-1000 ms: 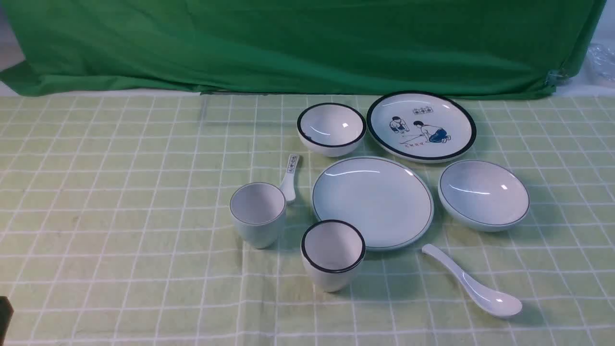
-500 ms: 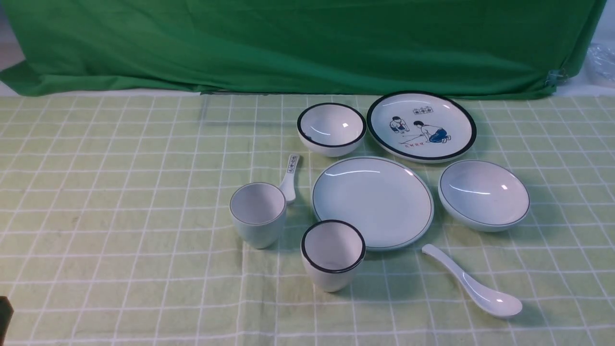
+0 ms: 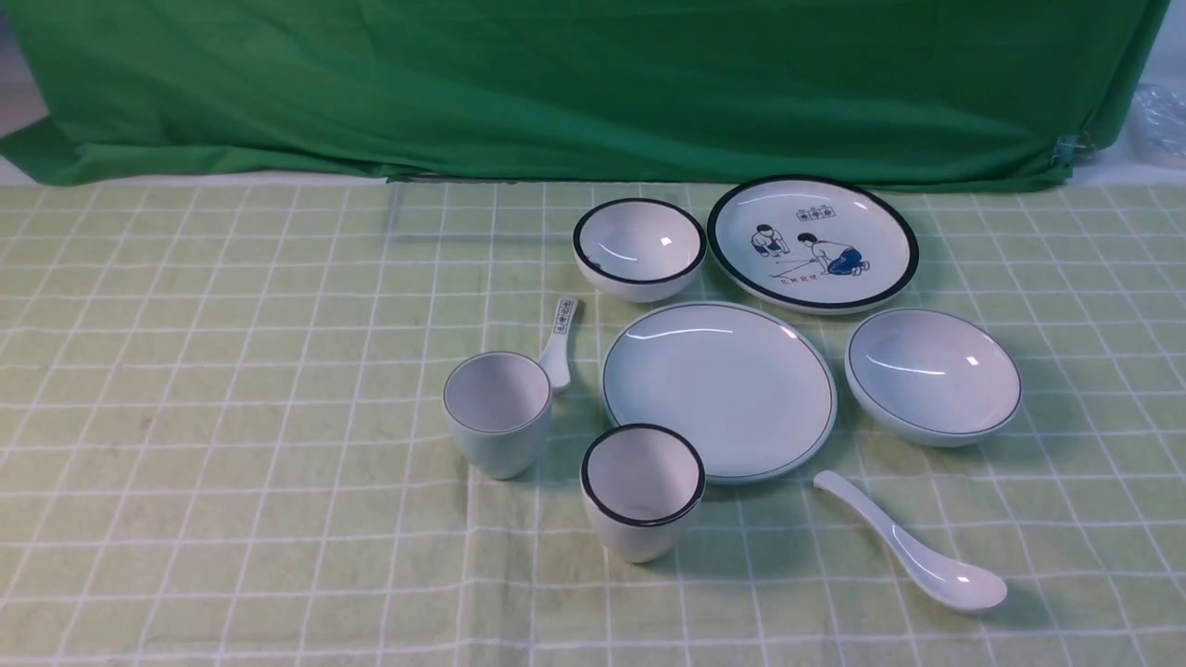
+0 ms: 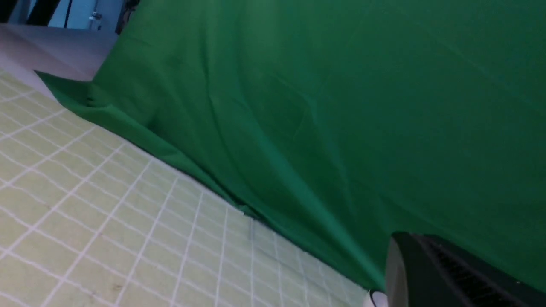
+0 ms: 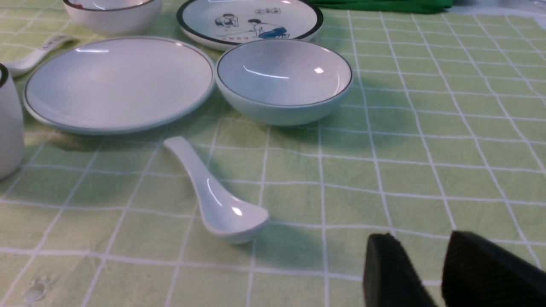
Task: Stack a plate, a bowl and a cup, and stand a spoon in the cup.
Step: Use the right arm to grab a blue rice bowl
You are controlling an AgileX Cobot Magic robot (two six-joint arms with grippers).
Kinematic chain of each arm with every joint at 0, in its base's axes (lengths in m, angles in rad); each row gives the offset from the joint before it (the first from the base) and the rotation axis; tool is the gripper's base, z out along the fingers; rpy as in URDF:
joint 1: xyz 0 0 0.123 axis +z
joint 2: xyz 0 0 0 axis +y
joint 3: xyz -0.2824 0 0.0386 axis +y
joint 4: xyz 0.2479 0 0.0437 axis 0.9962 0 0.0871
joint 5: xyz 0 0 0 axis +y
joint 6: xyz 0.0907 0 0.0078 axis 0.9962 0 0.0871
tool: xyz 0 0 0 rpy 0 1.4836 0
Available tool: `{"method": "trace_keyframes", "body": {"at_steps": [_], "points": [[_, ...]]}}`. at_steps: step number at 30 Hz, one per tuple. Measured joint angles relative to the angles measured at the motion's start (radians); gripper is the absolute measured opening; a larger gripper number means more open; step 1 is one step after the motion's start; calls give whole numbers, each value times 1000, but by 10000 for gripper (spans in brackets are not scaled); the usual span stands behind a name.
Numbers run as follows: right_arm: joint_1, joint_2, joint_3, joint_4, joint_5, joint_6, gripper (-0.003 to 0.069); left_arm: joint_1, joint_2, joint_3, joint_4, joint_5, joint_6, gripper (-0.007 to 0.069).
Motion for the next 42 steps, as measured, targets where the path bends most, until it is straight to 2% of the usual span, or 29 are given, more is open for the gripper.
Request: {"method": "trace_keyframes", "body": {"at_steps": [7,9,12,15,18,19,20,21,22,26,27,29,30,31,33,36,38,40,42], "points": [[0,0,0,0,0,0,238,0,0,-2,-10,-46,-36,2],[0,0,0,0,0,0,238,0,-1,-38,21,32,-40,2],[0,0,0,0,0,0,238,0,5,-137,101,80,-5,2],[0,0,0,0,0,0,238,0,50,-226,127,114,7,2],[0,0,0,0,0,0,238,0,144,-323,133,215,55,2],[0,0,0,0,0,0,238,0,231,-389,133,320,106,2],[0,0,0,0,0,0,238,0,242,-396,133,333,120,2],[0,0,0,0,0,0,238,-4,336,-458,126,438,185,2],[0,0,0,0,-1,0,238,-14,375,-483,122,478,219,2],[0,0,0,0,-24,1,238,-104,550,-606,99,661,314,2],[0,0,0,1,-24,3,238,-110,559,-606,99,661,318,2],[0,0,0,29,-73,72,238,-186,664,-680,98,794,370,2],[0,0,0,54,-109,158,238,-218,709,-713,96,834,394,2],[0,0,0,61,-116,171,238,-223,723,-718,96,838,397,2],[0,0,0,85,-198,335,238,-275,786,-757,90,858,417,2],[0,0,0,97,-280,473,238,-318,835,-781,82,850,447,2],[0,0,0,100,-286,500,236,-333,849,-787,82,850,468,2],[15,34,-49,106,-180,517,209,-379,895,-806,82,850,495,2],[36,92,-125,106,-88,471,191,-413,928,-827,82,861,509,2]]}}
